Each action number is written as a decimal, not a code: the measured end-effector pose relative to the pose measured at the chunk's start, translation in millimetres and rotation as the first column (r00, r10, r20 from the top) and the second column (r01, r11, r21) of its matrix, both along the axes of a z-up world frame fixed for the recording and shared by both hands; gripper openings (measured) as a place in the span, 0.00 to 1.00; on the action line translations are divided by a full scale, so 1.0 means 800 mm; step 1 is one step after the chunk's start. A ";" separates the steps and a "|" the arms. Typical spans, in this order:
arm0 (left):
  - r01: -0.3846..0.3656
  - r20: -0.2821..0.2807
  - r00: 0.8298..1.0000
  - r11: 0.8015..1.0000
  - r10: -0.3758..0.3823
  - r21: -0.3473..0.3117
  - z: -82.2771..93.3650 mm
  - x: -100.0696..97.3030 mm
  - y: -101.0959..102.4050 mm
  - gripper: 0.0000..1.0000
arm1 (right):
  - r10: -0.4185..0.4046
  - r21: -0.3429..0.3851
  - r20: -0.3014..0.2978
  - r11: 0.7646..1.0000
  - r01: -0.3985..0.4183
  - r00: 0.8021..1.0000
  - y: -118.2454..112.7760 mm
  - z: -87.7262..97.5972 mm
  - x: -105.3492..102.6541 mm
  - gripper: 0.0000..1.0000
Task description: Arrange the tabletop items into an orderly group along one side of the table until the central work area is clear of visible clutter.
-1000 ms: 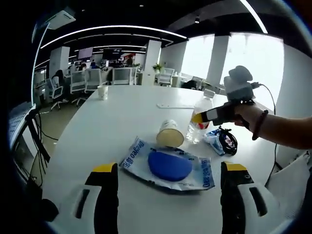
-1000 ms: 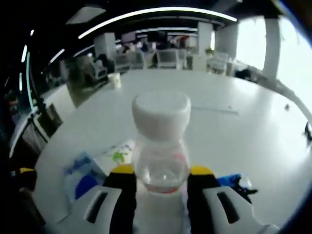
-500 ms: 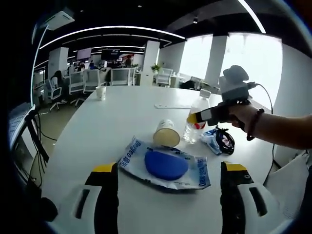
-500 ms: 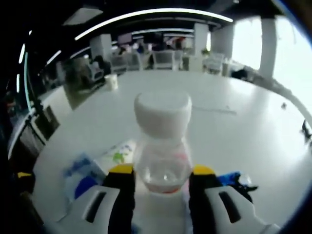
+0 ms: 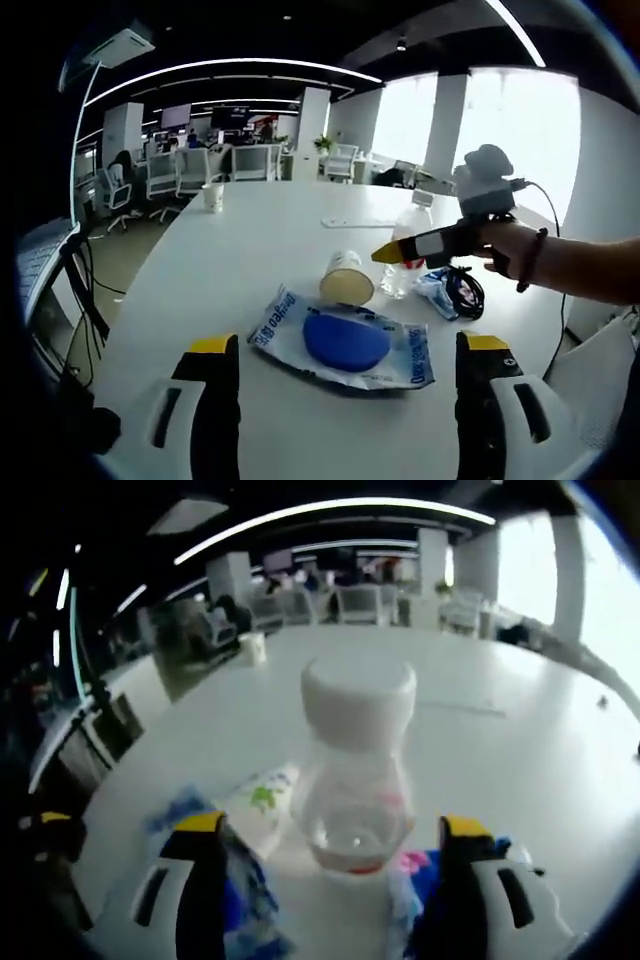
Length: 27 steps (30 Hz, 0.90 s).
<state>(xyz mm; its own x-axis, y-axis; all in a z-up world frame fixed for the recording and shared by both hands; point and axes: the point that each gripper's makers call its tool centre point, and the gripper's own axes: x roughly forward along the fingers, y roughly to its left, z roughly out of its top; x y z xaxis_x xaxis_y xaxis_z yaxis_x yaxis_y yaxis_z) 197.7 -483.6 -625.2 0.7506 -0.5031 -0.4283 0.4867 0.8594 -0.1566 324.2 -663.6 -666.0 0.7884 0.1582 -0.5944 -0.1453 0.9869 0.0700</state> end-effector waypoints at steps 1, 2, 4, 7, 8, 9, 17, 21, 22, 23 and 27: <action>-0.003 0.002 1.000 1.000 0.003 0.001 0.001 0.000 0.000 0.90 | 0.008 -0.003 0.007 1.000 -0.008 1.000 0.000 0.002 -0.001 0.90; -0.007 0.004 1.000 1.000 0.007 0.003 0.002 0.000 0.001 0.91 | 0.031 -0.014 0.014 0.999 -0.031 0.999 -0.001 0.004 -0.002 0.93; -0.015 0.009 1.000 1.000 0.015 0.005 0.005 0.000 0.002 0.93 | 0.051 -0.030 0.025 0.998 -0.051 0.998 -0.003 0.006 -0.005 0.98; -0.023 0.026 0.999 1.000 0.022 0.012 0.011 0.000 0.003 0.95 | 0.088 -0.034 0.068 0.996 -0.086 0.994 -0.005 0.021 -0.010 1.00; -0.024 0.029 0.999 1.000 0.024 0.011 0.012 0.000 0.004 0.96 | 0.094 -0.032 0.067 0.995 -0.092 0.993 -0.005 0.023 -0.012 1.00; -0.024 0.029 0.999 1.000 0.024 0.011 0.013 0.000 0.004 0.96 | 0.110 -0.034 0.057 0.994 -0.108 0.992 -0.005 0.024 -0.016 1.00; -0.041 0.054 0.998 0.999 0.040 0.012 0.021 0.003 0.007 1.00 | 0.186 -0.011 0.096 0.983 -0.186 0.978 -0.008 0.042 -0.048 1.00; -0.046 0.058 0.997 0.999 0.045 0.014 0.020 0.002 0.009 1.00 | 0.217 -0.005 0.137 0.976 -0.219 0.966 -0.008 0.055 -0.067 1.00; -0.044 0.065 0.997 0.999 0.043 0.015 0.021 0.001 0.009 1.00 | 0.240 -0.006 0.151 0.970 -0.241 0.959 -0.007 0.058 -0.074 1.00; -0.045 0.068 0.997 0.999 0.044 0.016 0.021 0.001 0.009 1.00 | 0.247 -0.008 0.154 0.969 -0.249 0.957 -0.008 0.059 -0.081 1.00; -0.050 0.064 0.997 0.999 0.049 0.017 0.016 0.002 0.011 1.00 | 0.300 0.022 0.182 0.951 -0.309 0.936 -0.003 0.069 -0.103 1.00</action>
